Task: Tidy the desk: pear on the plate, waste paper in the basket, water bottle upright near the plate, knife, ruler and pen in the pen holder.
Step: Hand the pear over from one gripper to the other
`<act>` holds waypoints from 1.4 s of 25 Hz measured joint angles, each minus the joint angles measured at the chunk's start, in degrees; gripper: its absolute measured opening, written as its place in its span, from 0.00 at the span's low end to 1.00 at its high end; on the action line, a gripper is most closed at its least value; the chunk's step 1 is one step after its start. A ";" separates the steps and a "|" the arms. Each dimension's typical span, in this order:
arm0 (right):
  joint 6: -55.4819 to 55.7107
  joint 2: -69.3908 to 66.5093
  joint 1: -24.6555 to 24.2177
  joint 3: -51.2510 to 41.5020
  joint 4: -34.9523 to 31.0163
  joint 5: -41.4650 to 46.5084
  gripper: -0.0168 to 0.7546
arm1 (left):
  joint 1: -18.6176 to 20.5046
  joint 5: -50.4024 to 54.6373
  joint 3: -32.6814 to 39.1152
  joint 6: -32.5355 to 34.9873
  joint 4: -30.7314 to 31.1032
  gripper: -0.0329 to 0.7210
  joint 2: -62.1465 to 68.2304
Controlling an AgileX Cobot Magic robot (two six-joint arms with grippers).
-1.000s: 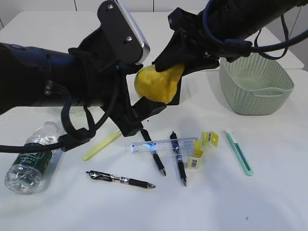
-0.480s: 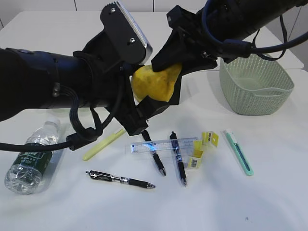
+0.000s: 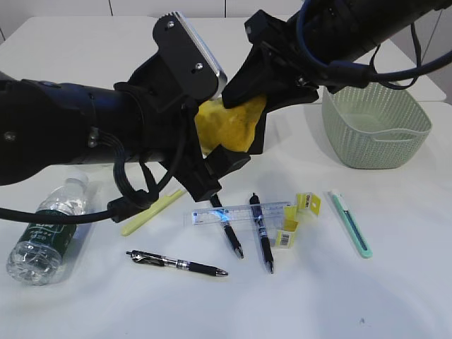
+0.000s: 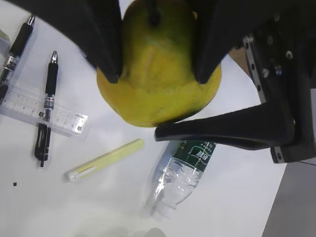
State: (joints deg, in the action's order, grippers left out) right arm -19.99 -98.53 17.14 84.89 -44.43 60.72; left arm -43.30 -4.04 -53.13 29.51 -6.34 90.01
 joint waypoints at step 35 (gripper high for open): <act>-0.38 0.00 0.00 0.13 -0.83 -0.32 0.64 | 0.23 -3.03 0.00 0.00 0.00 0.80 1.13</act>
State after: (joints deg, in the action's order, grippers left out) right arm -20.37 -98.53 17.14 85.02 -45.26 60.39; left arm -43.07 -7.07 -53.13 29.51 -6.34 91.14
